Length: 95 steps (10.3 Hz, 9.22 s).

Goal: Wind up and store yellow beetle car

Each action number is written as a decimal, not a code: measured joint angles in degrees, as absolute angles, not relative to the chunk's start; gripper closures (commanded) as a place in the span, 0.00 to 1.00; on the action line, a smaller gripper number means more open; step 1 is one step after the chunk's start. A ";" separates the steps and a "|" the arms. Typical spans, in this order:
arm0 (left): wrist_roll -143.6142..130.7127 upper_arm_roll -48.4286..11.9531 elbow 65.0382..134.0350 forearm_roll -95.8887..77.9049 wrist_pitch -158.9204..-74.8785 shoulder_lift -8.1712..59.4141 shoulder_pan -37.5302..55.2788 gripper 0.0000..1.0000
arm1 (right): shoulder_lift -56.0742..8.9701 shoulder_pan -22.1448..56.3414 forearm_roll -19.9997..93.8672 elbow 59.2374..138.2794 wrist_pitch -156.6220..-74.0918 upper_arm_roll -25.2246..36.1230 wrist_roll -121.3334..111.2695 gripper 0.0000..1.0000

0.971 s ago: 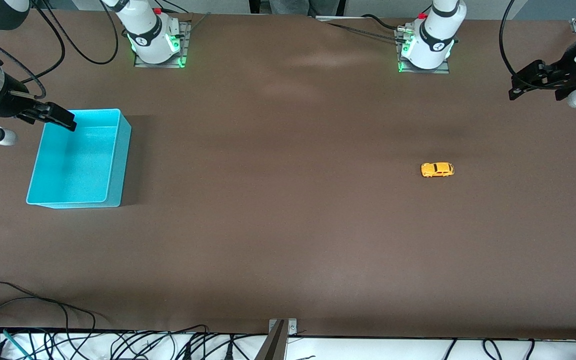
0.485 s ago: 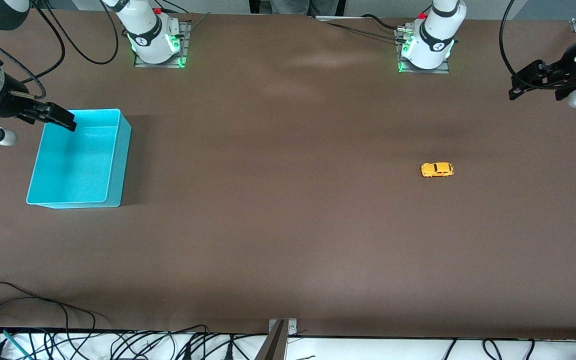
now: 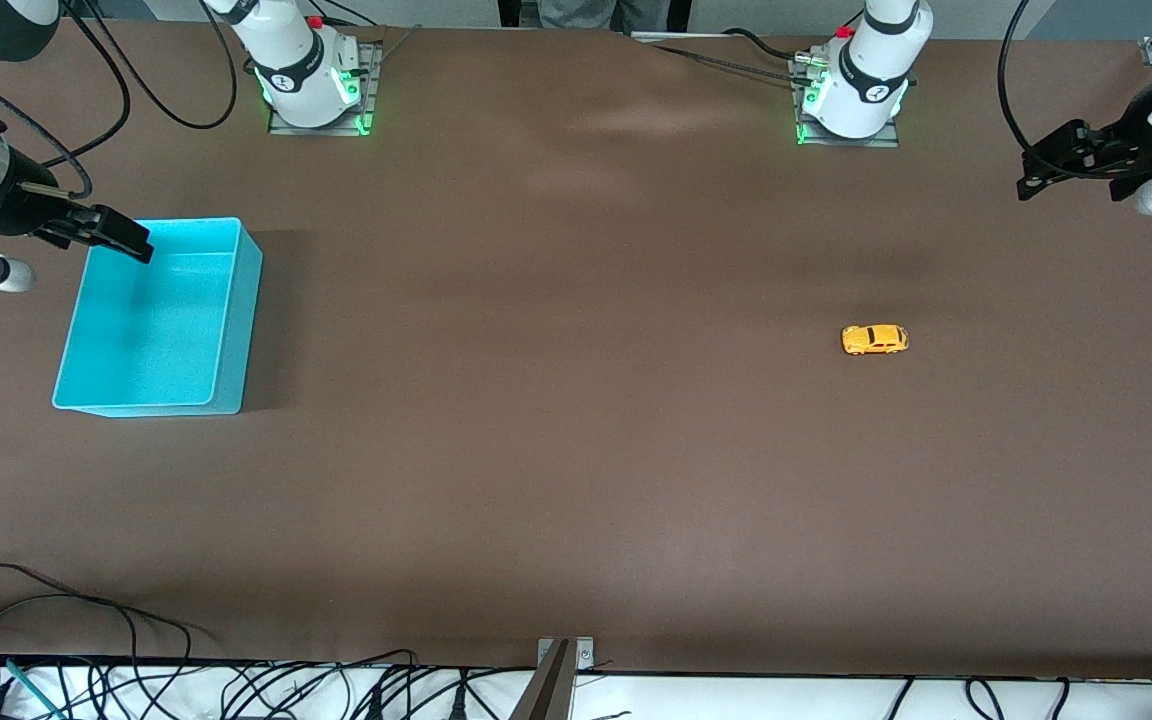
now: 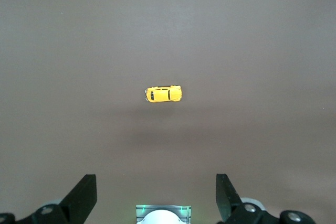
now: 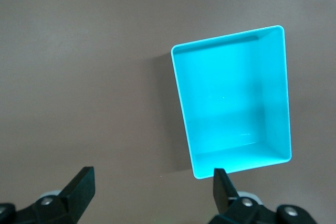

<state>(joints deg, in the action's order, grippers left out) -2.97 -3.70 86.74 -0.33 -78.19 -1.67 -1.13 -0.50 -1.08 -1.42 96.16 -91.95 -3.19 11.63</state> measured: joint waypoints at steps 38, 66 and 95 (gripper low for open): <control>15.30 -2.98 132.49 -1.35 -133.85 4.56 -3.15 0.00 | -1.78 -0.94 -1.38 99.15 -95.18 -2.42 11.63 0.00; 88.57 -3.29 134.50 -1.10 -151.28 18.63 -2.32 1.00 | -1.92 -0.95 -1.34 100.24 -96.01 -1.77 11.70 0.00; 107.13 6.72 132.30 0.63 -152.74 20.50 -7.71 0.72 | -2.30 -0.95 -1.31 100.67 -96.42 -1.78 11.72 0.00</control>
